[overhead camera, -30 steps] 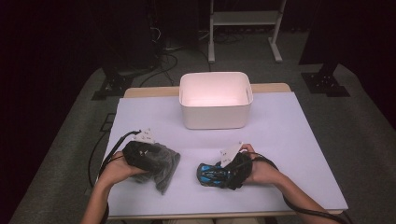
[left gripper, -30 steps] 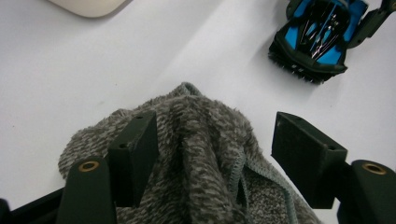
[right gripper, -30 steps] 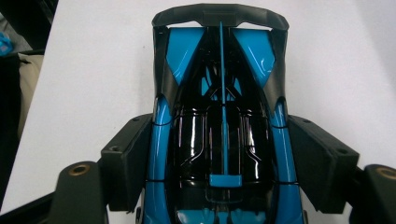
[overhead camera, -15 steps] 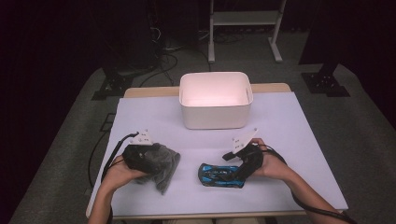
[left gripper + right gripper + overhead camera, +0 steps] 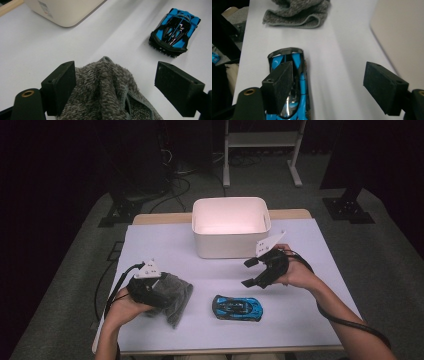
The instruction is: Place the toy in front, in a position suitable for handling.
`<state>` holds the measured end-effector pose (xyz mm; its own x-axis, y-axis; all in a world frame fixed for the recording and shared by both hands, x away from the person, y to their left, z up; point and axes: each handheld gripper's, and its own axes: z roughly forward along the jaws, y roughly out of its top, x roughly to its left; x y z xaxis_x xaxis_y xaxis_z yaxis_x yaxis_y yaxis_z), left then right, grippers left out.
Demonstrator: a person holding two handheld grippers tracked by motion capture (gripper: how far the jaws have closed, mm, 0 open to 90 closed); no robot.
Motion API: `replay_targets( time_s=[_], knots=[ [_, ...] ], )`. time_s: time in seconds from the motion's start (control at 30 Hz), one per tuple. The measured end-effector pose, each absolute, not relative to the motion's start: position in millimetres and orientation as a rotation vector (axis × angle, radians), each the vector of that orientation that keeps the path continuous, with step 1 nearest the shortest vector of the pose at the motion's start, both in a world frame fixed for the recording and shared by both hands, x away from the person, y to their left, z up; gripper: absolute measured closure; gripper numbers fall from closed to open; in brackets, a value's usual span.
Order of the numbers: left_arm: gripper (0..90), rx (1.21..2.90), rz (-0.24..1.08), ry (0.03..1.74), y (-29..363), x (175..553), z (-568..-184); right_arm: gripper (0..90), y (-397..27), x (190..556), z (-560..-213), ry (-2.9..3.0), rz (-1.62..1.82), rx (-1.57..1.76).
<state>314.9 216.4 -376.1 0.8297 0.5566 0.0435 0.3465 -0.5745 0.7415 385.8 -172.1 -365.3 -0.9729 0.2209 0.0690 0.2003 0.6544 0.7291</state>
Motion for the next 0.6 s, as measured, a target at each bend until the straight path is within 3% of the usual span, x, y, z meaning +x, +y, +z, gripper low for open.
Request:
replay_targets(
  time_s=[0.6],
  knots=[
    [9.5,2.142,0.402,0.725,243.4,308.1,-374.4,23.9,-160.4,425.6,-316.8,2.764,1.241,0.309]
  ],
)
